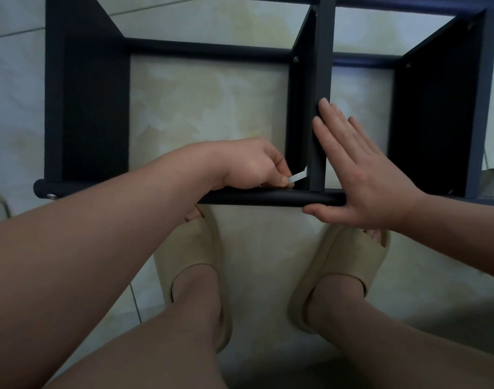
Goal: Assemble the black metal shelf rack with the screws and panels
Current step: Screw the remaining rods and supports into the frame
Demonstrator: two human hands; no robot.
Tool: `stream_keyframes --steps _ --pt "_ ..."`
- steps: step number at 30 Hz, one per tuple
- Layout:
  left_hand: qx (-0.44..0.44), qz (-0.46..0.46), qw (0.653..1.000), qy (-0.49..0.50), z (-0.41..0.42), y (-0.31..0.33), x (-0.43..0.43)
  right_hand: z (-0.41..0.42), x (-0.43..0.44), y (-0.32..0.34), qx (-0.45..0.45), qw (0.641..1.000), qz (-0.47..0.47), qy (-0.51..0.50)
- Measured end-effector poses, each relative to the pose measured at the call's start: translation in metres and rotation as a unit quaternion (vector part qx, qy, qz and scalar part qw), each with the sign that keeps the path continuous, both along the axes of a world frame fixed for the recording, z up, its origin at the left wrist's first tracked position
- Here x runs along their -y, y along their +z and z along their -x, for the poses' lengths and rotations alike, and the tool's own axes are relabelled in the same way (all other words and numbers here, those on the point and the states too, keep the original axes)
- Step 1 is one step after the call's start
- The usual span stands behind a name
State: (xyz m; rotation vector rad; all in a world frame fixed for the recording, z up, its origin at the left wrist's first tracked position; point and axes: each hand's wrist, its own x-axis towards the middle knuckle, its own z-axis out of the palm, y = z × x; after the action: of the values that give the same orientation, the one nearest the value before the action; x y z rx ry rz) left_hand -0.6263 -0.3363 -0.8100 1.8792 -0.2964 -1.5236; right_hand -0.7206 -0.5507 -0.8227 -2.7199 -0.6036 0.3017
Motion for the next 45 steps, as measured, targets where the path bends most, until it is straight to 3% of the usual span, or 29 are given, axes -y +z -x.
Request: stream_keyframes --steps 5,10,13,17,19,25,33,45 --pt "0.053 -0.019 0.998 0.010 -0.003 -0.004 0.001 0.001 0.000 0.000 -0.003 1.000 0.001 0.002" --pt "0.097 0.020 0.994 0.053 -0.008 -0.001 0.002 0.001 0.000 0.001 -0.008 1.000 0.000 -0.003" --pt "0.061 0.041 0.993 0.094 -0.007 -0.001 0.008 0.000 0.000 0.002 -0.011 1.000 -0.002 -0.002" --pt "-0.081 0.059 0.975 0.200 -0.006 -0.002 0.013 0.000 0.000 0.002 -0.010 1.000 -0.007 -0.003" --pt "-0.112 0.054 0.963 0.238 -0.005 -0.003 0.015 0.000 0.000 0.002 -0.009 1.000 -0.009 -0.005" --pt "-0.094 -0.003 0.957 0.275 -0.003 -0.007 0.019 0.000 0.000 0.002 -0.007 1.000 -0.012 -0.006" --pt "-0.095 0.018 0.937 0.336 -0.002 -0.007 0.023 0.000 0.000 0.001 -0.013 1.000 -0.010 -0.005" --pt "-0.109 0.000 0.945 0.308 0.000 -0.008 0.020 0.000 0.000 0.000 -0.008 1.000 -0.015 -0.006"
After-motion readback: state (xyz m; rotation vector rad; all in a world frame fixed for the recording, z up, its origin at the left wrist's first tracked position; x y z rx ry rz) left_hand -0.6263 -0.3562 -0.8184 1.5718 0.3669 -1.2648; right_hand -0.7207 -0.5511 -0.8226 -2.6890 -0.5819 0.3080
